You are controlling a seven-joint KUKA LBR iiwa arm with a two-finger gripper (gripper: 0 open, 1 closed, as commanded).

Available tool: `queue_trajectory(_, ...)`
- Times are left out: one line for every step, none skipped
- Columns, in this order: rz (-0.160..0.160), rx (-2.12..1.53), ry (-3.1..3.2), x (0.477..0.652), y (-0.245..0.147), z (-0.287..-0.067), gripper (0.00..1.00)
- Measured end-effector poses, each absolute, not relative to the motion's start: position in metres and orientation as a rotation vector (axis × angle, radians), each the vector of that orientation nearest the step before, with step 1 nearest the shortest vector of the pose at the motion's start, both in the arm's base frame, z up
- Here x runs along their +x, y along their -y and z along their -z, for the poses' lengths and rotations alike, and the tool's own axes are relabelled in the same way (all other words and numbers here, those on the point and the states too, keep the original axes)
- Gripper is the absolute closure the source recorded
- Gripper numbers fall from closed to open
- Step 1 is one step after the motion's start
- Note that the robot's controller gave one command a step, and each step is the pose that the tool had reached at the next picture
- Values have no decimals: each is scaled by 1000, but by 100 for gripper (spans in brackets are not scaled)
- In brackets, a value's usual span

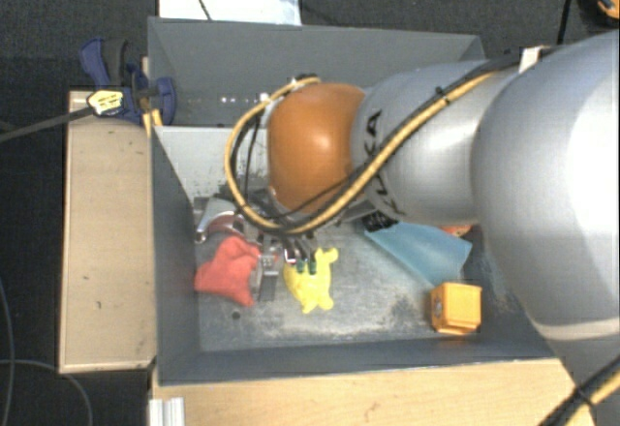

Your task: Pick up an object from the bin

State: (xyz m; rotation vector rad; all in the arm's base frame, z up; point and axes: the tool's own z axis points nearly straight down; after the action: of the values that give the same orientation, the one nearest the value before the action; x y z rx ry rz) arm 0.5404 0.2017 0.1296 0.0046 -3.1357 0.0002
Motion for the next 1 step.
queue_trajectory(3, -5, 3143, 543, -201, -134, 0)
